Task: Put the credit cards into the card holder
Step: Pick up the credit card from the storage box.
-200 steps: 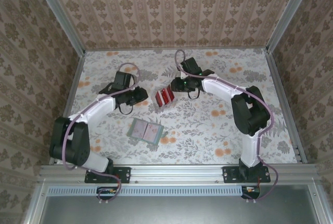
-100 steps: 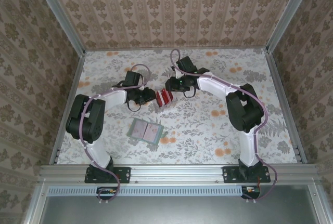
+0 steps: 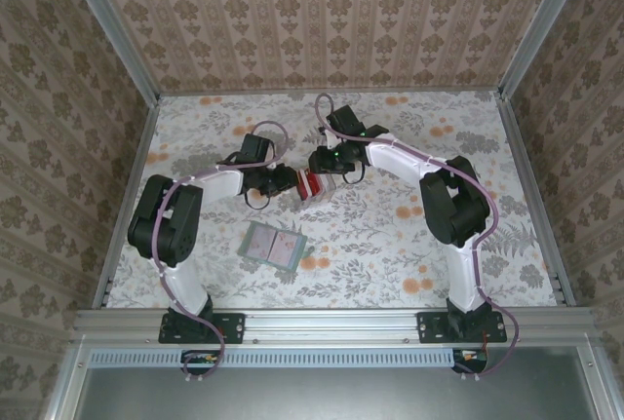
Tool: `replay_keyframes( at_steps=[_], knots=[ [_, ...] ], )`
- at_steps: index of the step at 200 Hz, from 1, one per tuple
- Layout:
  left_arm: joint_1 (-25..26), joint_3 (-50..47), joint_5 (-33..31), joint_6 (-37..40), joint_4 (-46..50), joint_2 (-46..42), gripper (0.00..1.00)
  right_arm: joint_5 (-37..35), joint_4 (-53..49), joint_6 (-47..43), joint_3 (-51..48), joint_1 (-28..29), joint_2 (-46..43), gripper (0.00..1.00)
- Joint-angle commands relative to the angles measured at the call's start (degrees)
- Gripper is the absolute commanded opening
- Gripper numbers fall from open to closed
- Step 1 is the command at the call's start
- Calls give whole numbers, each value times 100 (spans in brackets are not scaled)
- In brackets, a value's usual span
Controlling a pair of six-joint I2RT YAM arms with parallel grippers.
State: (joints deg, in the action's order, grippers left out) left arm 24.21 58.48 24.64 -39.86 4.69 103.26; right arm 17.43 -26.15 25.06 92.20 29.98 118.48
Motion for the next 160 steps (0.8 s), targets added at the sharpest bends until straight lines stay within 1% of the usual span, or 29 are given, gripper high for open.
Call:
replay_keyframes(
  at_steps=[1,56,122,142,160],
  knots=[
    [163,-55,208,-131,-223,199,26,69,-244,-122,110,86,-81,40],
    [160,19,181,-106,-130,208,26,52,-110,-34,-96,85,-362,40],
    [159,6,139,-122,-152,214,26,86,-108,-40,-126,78,-474,38],
    [155,6,147,-112,-152,221,26,82,-113,-48,-128,78,-444,35],
    [163,0,146,-116,-142,225,26,73,-111,-49,-158,78,-474,29]
  ],
)
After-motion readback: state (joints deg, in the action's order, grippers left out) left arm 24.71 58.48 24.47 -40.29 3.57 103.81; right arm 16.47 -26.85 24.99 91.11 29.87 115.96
